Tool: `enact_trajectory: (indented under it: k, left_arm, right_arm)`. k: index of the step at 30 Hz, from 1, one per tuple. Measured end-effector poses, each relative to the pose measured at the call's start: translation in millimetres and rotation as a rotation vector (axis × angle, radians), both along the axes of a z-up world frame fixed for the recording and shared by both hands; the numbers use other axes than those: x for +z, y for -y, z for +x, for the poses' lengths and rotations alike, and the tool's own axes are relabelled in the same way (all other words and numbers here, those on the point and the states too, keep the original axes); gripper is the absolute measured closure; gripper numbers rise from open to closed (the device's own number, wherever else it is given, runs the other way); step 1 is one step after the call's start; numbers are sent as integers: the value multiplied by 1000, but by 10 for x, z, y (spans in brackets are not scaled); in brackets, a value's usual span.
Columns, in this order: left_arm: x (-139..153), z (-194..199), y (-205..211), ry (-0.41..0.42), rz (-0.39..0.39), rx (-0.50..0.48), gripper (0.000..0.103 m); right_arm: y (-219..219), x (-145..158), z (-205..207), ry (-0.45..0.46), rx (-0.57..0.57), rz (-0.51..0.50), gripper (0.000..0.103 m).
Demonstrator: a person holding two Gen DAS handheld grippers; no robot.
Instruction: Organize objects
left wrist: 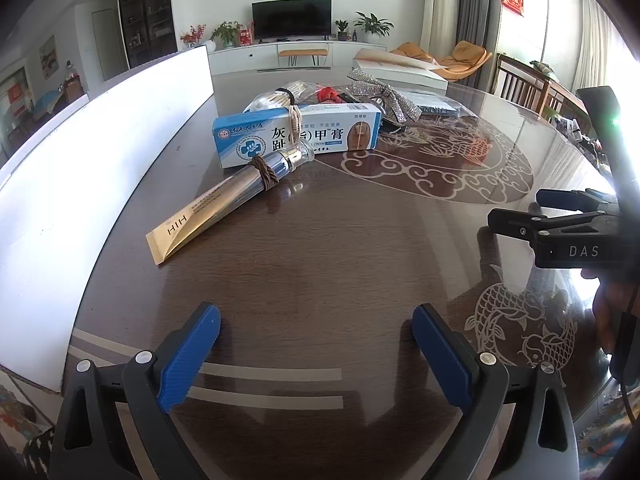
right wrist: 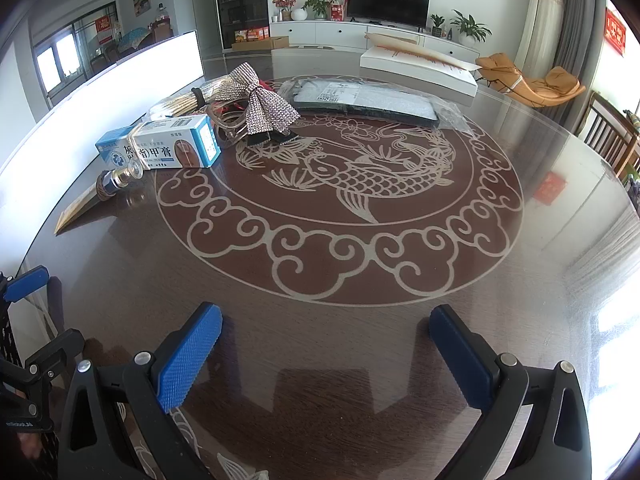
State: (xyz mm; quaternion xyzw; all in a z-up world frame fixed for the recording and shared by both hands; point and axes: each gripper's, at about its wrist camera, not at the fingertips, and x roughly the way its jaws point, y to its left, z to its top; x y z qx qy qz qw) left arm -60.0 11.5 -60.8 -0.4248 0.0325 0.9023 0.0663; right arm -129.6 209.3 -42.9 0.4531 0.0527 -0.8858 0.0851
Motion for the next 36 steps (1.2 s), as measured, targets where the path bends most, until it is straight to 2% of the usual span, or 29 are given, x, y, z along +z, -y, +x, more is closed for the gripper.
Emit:
enact_trajectory:
  k: [36]
  left_arm:
    - [0,1,-6,0,0,-2,2]
  right_arm:
    - [4,2,2,0,0,-1,0]
